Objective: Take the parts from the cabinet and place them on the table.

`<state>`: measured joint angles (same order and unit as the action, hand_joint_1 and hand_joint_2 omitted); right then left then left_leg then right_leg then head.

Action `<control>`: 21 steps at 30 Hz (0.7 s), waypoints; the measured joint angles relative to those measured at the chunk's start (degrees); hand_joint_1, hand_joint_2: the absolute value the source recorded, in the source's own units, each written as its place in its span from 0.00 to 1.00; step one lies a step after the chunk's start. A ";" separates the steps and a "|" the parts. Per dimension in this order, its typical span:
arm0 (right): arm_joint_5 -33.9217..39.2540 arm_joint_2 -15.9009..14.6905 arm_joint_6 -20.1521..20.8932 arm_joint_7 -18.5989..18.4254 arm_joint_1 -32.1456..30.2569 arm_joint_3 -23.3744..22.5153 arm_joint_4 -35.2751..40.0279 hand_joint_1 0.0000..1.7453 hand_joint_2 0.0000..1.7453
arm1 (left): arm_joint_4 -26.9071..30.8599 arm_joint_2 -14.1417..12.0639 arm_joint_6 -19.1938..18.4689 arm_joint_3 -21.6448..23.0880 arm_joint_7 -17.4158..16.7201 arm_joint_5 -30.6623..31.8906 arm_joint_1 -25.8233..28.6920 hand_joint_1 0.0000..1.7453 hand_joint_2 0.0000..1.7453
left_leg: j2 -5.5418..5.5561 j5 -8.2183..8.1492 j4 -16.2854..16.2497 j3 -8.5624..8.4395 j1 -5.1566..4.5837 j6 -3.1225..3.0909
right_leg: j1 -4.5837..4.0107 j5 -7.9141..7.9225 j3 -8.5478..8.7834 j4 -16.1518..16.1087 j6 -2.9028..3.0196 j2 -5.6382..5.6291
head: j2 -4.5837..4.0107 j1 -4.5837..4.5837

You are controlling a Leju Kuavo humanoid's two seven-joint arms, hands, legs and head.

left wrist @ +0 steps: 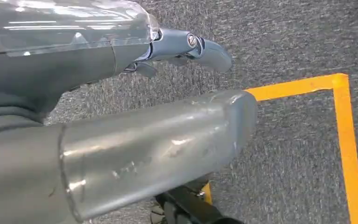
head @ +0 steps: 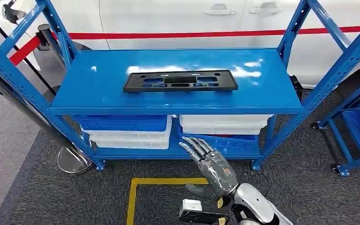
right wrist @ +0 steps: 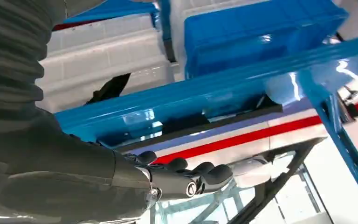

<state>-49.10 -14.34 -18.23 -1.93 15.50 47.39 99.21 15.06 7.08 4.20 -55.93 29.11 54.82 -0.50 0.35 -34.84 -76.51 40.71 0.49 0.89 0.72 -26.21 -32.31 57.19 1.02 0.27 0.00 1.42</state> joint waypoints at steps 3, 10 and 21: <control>-3.87 0.00 -0.98 -3.55 2.69 3.85 -1.40 0.00 1.00 | -0.09 -0.02 -0.22 -0.07 0.24 0.68 -0.10 0.00 0.00 | -0.04 7.21 11.17 -5.04 0.67 0.50 | 0.37 -0.39 0.17 0.48 -0.60 -0.17 | 0.00 -0.02; -11.61 0.00 -3.02 -10.82 8.94 11.30 -4.35 0.00 1.00 | -0.61 0.02 -0.50 -0.42 0.66 2.36 -0.62 0.00 0.00 | 0.13 9.09 18.11 -7.69 0.52 -1.76 | 0.52 -0.96 -0.46 1.42 -2.98 -0.27 | 0.00 -0.13; -25.35 4.22 -10.93 -13.00 10.63 13.89 -15.13 0.00 1.00 | -1.05 0.52 -3.08 -1.29 2.16 5.38 -1.43 0.00 0.00 | 0.18 8.75 17.90 -7.74 -0.93 -2.28 | -0.94 -0.26 -1.00 1.09 -0.47 0.03 | 0.00 -0.46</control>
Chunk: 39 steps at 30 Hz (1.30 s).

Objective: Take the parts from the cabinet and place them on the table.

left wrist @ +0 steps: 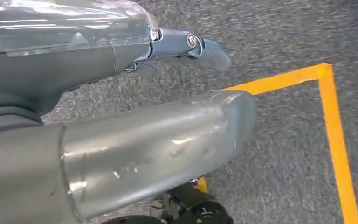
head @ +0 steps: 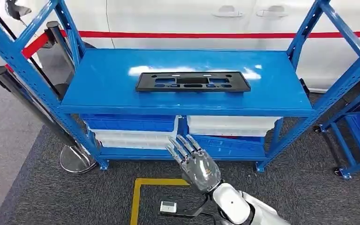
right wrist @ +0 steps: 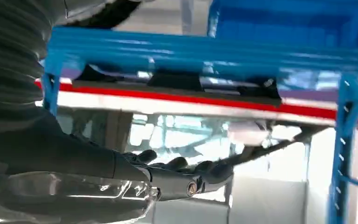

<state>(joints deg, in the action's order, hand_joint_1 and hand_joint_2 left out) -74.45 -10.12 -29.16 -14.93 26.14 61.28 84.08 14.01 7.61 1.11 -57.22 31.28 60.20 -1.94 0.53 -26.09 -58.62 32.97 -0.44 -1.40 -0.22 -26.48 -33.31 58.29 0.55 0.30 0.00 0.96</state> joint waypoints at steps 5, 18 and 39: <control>-4.06 4.55 -3.53 3.89 -1.41 -4.08 -5.19 0.00 1.00 | 0.00 -0.11 -1.11 -0.09 0.41 1.33 -0.57 0.00 0.00 | -0.22 -1.17 -0.95 0.02 0.13 1.58 | 0.65 0.60 1.07 -1.59 0.66 -0.07 | 0.00 -0.04; -4.68 11.69 -3.39 12.89 -6.77 -16.86 -6.71 0.00 1.00 | -0.20 -0.46 -3.56 -1.59 0.96 3.58 -0.80 0.00 0.00 | -0.09 0.21 -0.66 1.04 1.15 1.67 | 0.67 -1.76 2.10 -0.32 -1.30 -0.32 | 0.00 0.28; -2.25 13.83 -2.10 14.01 -9.56 -23.80 -5.72 0.00 1.00 | -0.42 -1.07 -4.06 -2.78 0.79 4.94 -1.34 0.00 0.00 | -0.18 -9.19 -15.26 5.13 1.24 3.16 | 0.74 -0.40 1.57 -1.43 0.97 -0.20 | 0.00 0.18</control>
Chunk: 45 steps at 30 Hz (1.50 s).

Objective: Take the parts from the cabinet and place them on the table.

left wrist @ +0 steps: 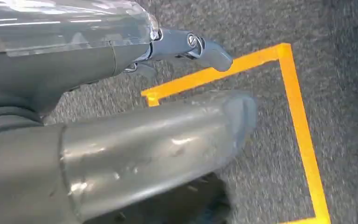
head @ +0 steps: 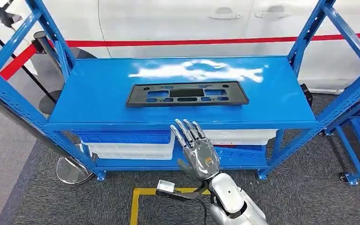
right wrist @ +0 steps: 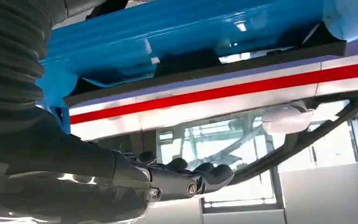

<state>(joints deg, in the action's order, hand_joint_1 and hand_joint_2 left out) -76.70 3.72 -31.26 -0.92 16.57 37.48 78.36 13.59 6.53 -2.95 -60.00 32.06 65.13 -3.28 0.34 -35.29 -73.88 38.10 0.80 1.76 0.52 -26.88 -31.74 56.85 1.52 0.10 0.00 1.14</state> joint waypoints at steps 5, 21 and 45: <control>0.11 0.28 0.35 0.00 -0.37 -0.33 0.00 0.00 1.00 | 0.00 -0.22 0.06 -0.02 0.00 0.22 0.19 0.00 0.00 | -0.20 12.79 12.45 -1.78 0.36 0.06 | 0.18 -3.36 4.08 0.28 -0.88 -0.25 | 0.00 0.02; -0.74 0.39 2.67 -0.11 -0.56 -0.66 -0.48 0.00 1.00 | -0.24 0.13 -0.02 -0.04 0.07 0.51 0.19 0.00 0.00 | 0.46 4.88 16.05 -10.40 -0.36 -3.30 | -1.00 4.98 -6.37 2.97 -0.64 -0.18 | 0.00 -0.83; -2.20 1.70 5.15 -0.94 1.27 -0.61 -3.08 0.00 1.00 | -0.31 0.39 0.83 0.00 0.07 1.71 -0.56 0.00 0.00 | -0.04 10.52 15.65 -4.12 -0.09 -3.50 | -0.19 -8.00 -4.64 14.52 -2.87 -0.41 | 0.00 -0.59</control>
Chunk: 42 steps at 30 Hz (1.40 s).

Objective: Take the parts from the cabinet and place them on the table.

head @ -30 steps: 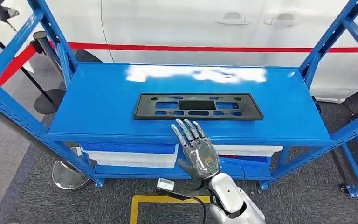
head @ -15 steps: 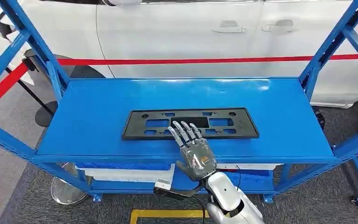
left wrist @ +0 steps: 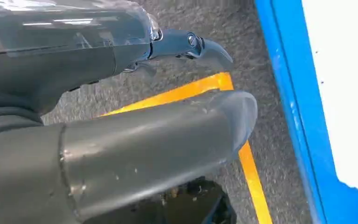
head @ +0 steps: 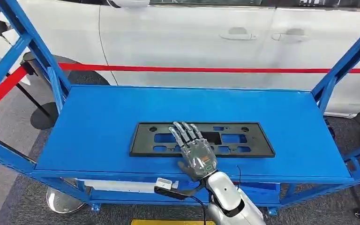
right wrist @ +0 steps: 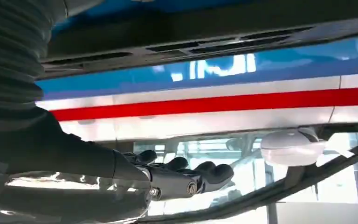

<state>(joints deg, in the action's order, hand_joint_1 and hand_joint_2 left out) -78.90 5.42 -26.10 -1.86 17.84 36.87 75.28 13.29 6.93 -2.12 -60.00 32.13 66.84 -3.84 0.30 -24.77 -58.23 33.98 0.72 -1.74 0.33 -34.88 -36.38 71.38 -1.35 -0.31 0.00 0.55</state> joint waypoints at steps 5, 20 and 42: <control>-4.81 -0.37 6.22 -1.53 2.05 0.39 -1.40 0.00 1.00 | 0.00 0.07 0.11 0.15 -0.44 1.20 -0.23 0.00 0.00 | 0.20 -1.59 0.02 -2.04 -0.12 0.09 | -0.04 7.17 -1.81 -5.37 0.36 0.02 | 0.00 -0.07; -6.08 -1.64 20.83 -4.90 17.12 4.61 -19.59 1.00 1.00 | 0.00 0.46 -0.35 1.44 -1.40 1.62 -1.71 0.00 0.00 | 0.03 -4.01 -8.06 1.67 0.55 3.84 | 0.01 10.31 2.25 -13.72 3.06 0.08 | 0.00 0.31; 37.83 -2.84 6.41 11.01 3.45 -4.15 9.46 1.00 1.00 | 0.00 0.55 1.07 0.37 1.55 -1.29 0.08 0.00 0.00 | -0.35 -1.15 0.04 -1.30 0.56 2.90 | -0.07 8.36 3.43 -13.45 1.61 0.00 | 0.00 -0.46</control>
<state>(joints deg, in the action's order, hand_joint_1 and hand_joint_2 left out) -41.07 2.58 -19.69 9.15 21.29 32.72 84.74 13.29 7.48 -1.05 -59.62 33.68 65.55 -3.77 -0.05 -25.91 -58.19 32.68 1.27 1.16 0.26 -26.52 -32.94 57.92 0.26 -0.31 0.00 0.09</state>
